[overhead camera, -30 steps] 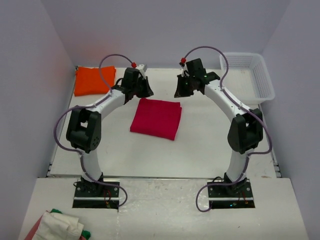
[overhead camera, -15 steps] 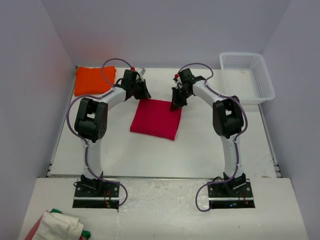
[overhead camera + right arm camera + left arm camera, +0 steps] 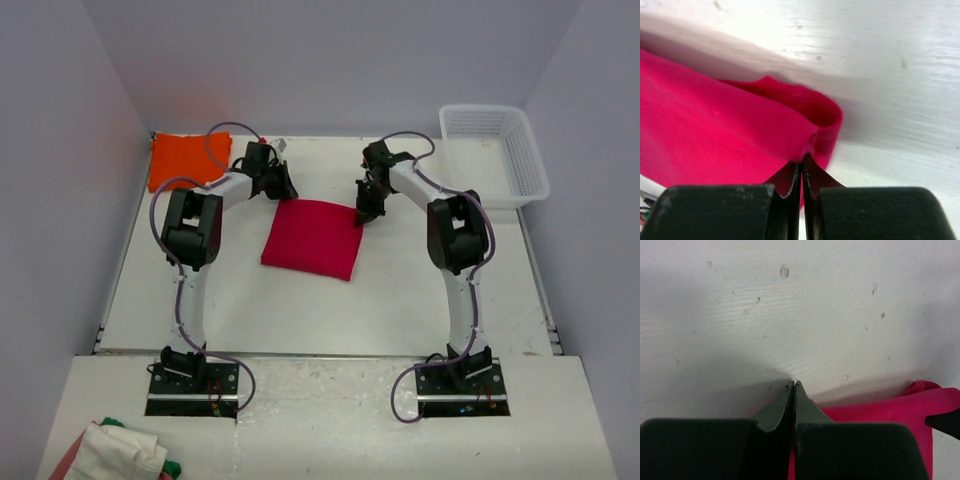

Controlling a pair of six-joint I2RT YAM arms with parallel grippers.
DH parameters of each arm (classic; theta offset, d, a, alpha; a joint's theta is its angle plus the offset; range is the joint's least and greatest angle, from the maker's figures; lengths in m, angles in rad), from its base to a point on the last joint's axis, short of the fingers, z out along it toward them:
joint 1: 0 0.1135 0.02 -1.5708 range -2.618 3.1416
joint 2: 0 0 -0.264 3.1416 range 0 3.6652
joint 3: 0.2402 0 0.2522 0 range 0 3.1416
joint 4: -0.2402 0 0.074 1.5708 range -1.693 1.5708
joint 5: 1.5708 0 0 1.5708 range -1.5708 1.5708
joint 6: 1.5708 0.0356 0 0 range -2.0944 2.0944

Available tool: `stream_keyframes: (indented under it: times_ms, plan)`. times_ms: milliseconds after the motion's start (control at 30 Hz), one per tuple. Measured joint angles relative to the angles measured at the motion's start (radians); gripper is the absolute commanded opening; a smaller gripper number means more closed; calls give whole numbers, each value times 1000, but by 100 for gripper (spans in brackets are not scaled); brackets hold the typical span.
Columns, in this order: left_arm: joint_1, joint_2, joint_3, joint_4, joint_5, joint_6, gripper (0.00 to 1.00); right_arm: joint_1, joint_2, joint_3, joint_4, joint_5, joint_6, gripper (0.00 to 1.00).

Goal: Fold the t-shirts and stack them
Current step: Smooth out wrinkles on the folded tshirt

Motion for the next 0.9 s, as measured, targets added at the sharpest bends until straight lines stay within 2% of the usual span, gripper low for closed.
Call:
stream_keyframes:
  times_ms: [500,733,767,800,833,900]
  plan:
    - [19,55,83,-1,5,27,0,-73,24,4,-50,65,19,0]
    - [19,-40,13,-33,-61,42,0,-56,-156,-154,15,100,-3,0]
    - [19,-72,-3,-37,-70,42,0,-54,-178,-152,19,98,-10,5]
    - [19,-103,-18,-39,-76,42,1,-52,-200,-142,21,97,-16,25]
    - [19,-139,-36,-40,-80,42,1,-51,-211,-126,17,93,-21,34]
    - [18,-207,-61,-43,-87,42,1,-50,-217,-78,13,88,-45,43]
